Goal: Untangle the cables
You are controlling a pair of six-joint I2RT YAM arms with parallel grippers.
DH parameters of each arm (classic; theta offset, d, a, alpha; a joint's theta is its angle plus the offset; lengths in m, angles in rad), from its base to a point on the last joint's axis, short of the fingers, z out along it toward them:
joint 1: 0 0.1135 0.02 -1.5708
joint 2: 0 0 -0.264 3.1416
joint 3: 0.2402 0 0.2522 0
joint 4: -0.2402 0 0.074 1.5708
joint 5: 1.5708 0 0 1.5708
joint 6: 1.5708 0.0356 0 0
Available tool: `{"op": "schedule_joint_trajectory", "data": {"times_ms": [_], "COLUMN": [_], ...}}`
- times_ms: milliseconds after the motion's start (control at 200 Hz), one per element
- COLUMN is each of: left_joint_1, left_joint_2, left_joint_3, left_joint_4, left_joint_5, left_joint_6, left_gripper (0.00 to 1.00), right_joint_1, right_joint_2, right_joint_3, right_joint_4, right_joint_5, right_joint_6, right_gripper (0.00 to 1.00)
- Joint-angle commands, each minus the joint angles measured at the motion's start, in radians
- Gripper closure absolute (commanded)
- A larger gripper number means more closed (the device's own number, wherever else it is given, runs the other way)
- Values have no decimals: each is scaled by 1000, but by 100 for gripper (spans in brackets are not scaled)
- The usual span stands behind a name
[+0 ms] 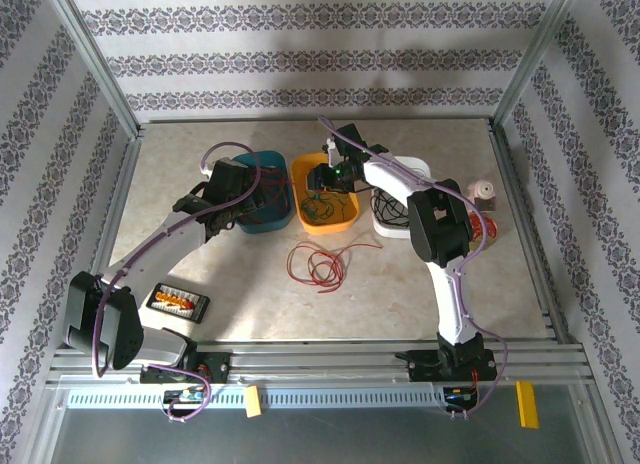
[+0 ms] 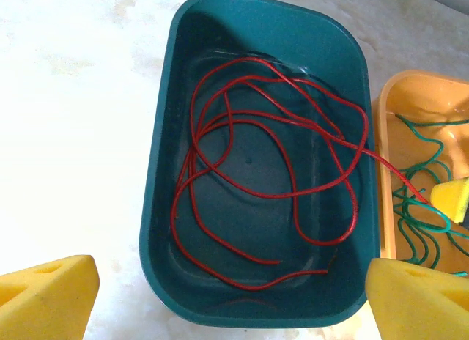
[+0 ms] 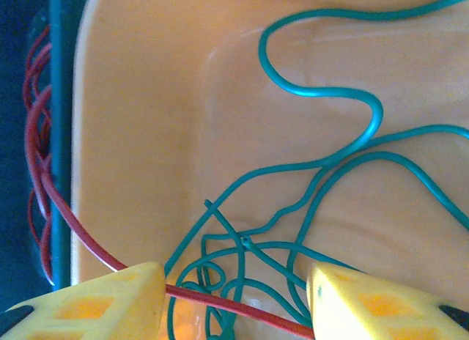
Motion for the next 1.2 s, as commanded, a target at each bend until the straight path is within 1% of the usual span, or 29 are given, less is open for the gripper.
{"op": "schedule_joint_trajectory", "data": {"times_ms": [0,220,440,945,1095,1195], "left_joint_1": [12,11,12,12,12,12], "left_joint_2": [-5,2,13,2,-2,-3], "left_joint_3": [3,14,18,-5,-6,-4], "left_joint_4": [13,8,13,28,27,27], "left_joint_5": [9,18,24,45,45,46], "left_joint_6": [-15,-9,-10,-33,-35,-35], "left_gripper": [6,6,6,6,7,6], "right_joint_1": [9,8,18,58,59,60], "right_joint_2": [-11,20,23,-28,-48,-58], "right_joint_3": [-9,18,23,-28,-50,-62], "right_joint_4": [2,-7,-6,0,3,5], "right_joint_5": [6,-26,-22,-64,-65,-60], "right_joint_6": [1,11,16,-3,-4,-8], "right_gripper": [46,45,43,41,44,51]}}
